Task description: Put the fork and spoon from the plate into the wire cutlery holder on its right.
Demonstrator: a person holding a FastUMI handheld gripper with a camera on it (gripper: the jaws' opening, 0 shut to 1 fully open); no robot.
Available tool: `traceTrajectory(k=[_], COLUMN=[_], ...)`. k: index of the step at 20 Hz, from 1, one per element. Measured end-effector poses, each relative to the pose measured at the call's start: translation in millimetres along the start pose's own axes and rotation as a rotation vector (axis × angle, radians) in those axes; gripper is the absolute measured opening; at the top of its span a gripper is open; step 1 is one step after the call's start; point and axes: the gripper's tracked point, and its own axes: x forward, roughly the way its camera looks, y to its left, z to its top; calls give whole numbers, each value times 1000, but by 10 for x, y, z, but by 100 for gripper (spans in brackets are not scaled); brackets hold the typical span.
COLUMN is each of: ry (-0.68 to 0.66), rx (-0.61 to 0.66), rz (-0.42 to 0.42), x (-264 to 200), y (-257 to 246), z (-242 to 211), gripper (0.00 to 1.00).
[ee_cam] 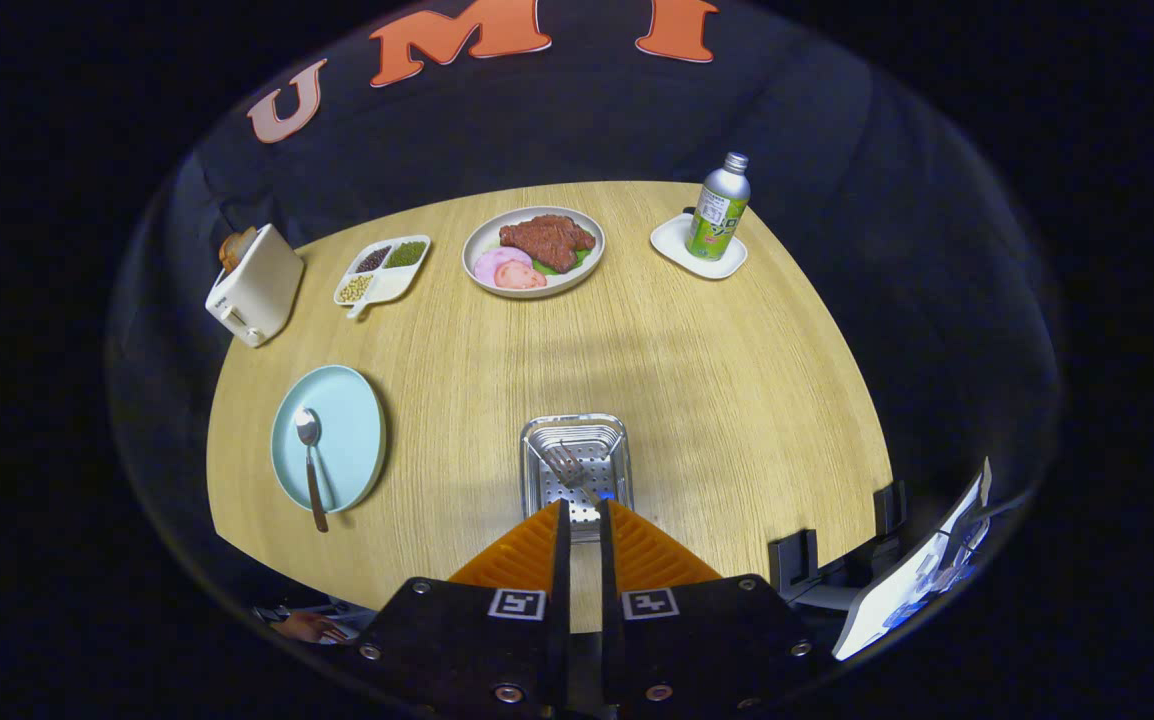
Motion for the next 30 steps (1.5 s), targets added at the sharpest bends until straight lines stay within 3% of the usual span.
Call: traceTrajectory(k=[2,5,7,8,10,12,16,20,23,30], ry=[-98,-358,-559,-648,-792,-916,-1172,-1218,-1211,-1109], rx=[4,39,48,41,26,21,-6,-30,-35,-109], rz=[9,47,57,63,71,132,173,212,292,360], x=[-113,-450,-784,-949,-1270,-1579,-2216,-2285,-2244,-1862], y=[17,162,243,285,413,623,943,1405,1866,2785], z=[233,803,1191,1358,1583,1741,1989,2018,1955,1754], gripper=[16,27,39,51,62,73,86,93,96,96])
